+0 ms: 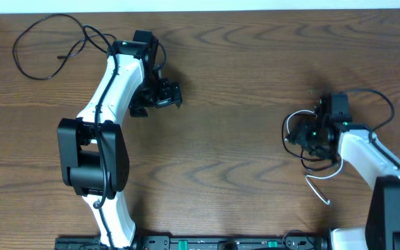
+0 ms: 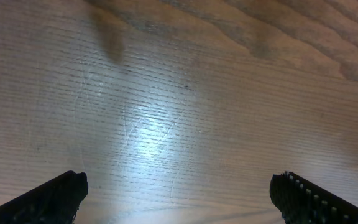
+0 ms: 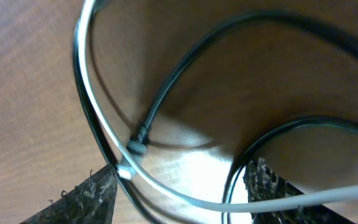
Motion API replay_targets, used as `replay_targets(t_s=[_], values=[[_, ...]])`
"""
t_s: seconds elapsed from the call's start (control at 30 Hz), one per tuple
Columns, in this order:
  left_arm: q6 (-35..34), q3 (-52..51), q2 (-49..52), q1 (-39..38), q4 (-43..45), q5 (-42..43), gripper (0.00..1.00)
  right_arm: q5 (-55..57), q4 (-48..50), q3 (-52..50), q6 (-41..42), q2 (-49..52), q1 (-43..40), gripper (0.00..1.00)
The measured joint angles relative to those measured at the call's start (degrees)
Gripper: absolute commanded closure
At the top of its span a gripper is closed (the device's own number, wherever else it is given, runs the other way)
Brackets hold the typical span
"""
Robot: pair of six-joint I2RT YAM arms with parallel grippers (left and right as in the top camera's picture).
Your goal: Untangle cables
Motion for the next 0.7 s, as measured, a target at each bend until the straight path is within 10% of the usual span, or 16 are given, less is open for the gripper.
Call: replay_targets(t_s=[0.3, 0.7], values=[[-0.02, 0.0, 0.0, -0.07, 0.04, 0.02, 0.01, 0.72, 0.85, 2.75, -2.16, 3.67, 1.33, 0.98], [-0.02, 0.0, 0.0, -0.07, 0.26, 0.02, 0.02, -2.64, -14.12, 15.28, -4.85, 7.3, 10.29, 0.99]])
